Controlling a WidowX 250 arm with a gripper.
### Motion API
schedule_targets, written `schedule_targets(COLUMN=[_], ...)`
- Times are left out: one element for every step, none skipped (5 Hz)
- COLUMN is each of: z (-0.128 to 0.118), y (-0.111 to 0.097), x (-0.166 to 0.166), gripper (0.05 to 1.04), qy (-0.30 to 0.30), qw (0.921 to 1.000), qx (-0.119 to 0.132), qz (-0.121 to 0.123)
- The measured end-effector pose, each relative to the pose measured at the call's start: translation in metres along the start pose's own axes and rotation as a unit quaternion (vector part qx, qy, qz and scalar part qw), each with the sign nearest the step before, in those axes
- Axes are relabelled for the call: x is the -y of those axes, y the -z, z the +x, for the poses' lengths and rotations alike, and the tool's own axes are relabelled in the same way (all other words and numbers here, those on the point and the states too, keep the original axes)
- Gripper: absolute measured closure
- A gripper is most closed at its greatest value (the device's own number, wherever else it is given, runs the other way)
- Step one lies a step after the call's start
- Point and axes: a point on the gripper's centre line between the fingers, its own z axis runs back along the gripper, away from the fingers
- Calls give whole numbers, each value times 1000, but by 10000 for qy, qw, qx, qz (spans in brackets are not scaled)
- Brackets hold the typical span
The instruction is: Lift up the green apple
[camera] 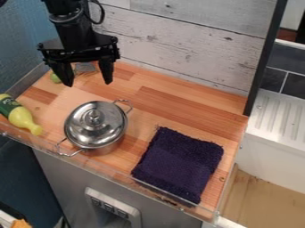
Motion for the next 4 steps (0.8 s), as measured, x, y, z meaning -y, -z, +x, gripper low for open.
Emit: schedule_targets(z=[-3, 12, 34, 56], y=[7, 19, 32, 44], x=[-1, -8, -24, -47], gripper=[84, 84, 84, 84], qy=[-34, -244, -498, 30], qw=[9999, 9993, 9978, 9977], qx=[-135, -81, -81, -218], qz=[32, 277, 432, 643])
